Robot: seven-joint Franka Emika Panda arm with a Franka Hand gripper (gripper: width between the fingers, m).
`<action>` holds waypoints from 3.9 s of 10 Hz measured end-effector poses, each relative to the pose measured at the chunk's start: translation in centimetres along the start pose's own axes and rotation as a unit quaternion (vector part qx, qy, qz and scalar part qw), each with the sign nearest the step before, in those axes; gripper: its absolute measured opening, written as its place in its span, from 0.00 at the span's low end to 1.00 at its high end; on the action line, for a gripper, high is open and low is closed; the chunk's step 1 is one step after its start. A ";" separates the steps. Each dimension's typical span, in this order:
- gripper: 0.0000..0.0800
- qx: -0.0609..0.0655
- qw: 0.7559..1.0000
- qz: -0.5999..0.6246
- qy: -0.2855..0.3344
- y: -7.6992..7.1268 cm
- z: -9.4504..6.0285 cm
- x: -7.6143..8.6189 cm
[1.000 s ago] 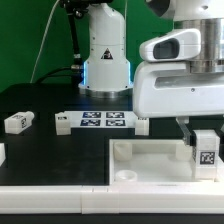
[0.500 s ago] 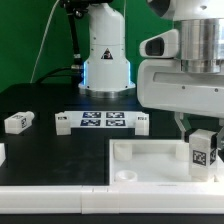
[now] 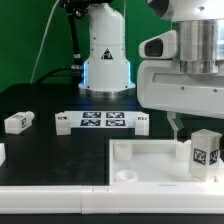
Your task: Assemble one leg
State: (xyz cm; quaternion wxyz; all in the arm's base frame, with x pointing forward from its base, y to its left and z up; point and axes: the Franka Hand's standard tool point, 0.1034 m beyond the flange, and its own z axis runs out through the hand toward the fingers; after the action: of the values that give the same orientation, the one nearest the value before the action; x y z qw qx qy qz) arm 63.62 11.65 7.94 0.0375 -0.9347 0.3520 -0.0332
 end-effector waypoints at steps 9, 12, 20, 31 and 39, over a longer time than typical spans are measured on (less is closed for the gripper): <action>0.81 -0.022 0.873 -0.488 0.008 -0.3 0.4 -0.2; 0.81 -0.025 0.810 -0.585 0.005 0.3 0.4 0.4; 0.37 -0.018 0.855 -0.519 0.003 0.6 0.6 0.4; 0.37 0.016 0.997 0.080 -0.009 0.1 1.1 -0.6; 0.81 0.014 0.989 -0.144 -0.005 -0.2 1.1 -1.0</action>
Offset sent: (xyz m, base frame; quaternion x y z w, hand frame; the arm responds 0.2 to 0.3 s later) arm 0.0043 0.0044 -0.0012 -0.0091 0.0023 -0.2398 0.9708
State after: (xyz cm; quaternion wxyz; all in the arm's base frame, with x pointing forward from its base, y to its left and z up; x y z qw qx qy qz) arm 63.08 12.51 6.79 0.0472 -0.9752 0.2127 -0.0387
